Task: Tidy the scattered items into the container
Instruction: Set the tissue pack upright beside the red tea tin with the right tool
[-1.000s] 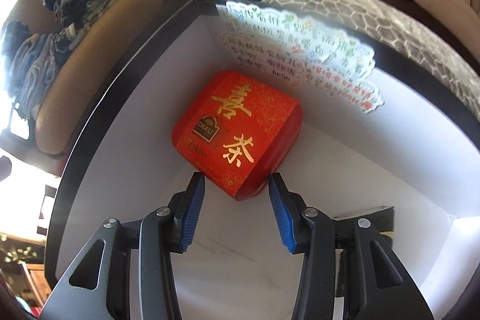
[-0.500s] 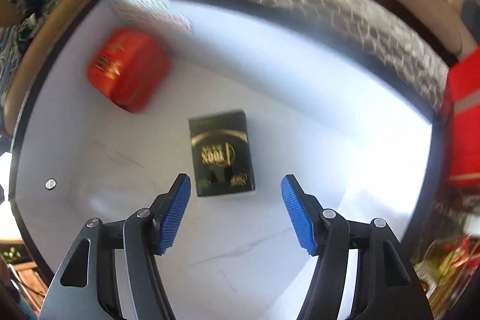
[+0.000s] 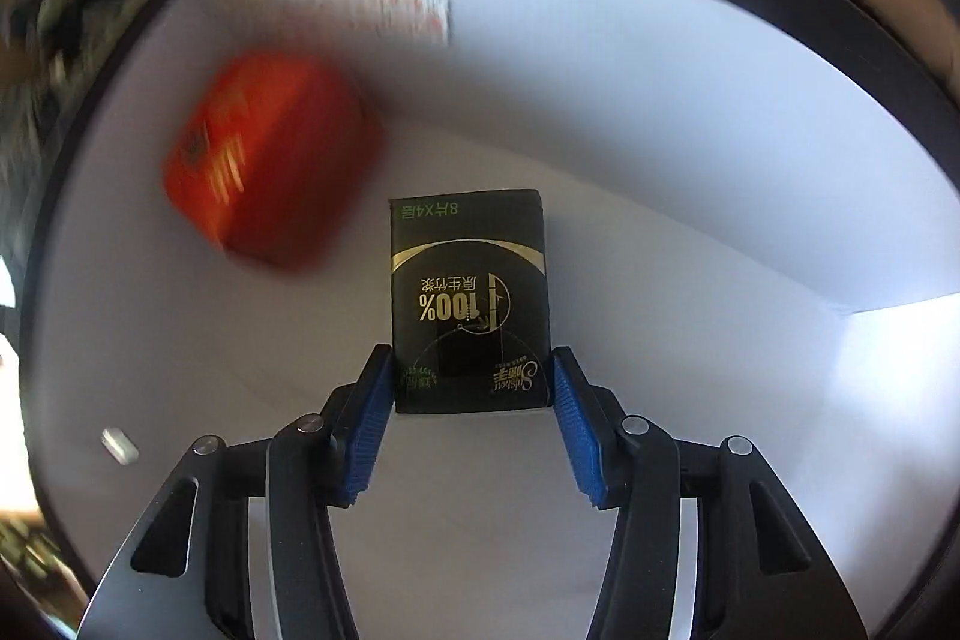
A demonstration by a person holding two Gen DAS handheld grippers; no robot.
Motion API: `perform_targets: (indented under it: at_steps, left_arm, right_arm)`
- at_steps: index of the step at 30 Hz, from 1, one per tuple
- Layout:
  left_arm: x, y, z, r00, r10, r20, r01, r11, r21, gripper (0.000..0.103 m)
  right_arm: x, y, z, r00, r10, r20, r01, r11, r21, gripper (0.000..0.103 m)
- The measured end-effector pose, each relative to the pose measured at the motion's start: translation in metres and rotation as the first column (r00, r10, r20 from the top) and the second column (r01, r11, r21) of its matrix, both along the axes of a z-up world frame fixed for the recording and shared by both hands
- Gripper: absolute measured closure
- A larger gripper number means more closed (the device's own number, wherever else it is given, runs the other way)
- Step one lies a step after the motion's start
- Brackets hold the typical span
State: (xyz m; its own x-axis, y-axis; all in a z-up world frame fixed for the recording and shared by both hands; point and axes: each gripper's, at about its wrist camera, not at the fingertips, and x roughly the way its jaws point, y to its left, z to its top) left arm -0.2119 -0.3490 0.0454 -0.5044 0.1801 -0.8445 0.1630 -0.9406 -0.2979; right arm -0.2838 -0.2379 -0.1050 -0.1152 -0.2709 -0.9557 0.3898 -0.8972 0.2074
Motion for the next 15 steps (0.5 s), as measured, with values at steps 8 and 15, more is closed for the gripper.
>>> perform_targets:
  at_steps: [8,15]
  left_arm:
    - [-0.003,0.000,-0.006,1.000,-0.008,0.002,0.008,1.000,0.012,0.011]
    - [0.001,0.005,-0.005,1.000,-0.012,0.004,0.012,1.000,0.013,0.011]
  right_arm:
    - [-0.011,-0.006,-0.005,0.982,-0.180,0.058,0.186,0.975,-0.121,0.047]
    - [-0.005,-0.004,-0.007,0.980,-0.188,0.070,0.196,0.971,-0.135,0.046]
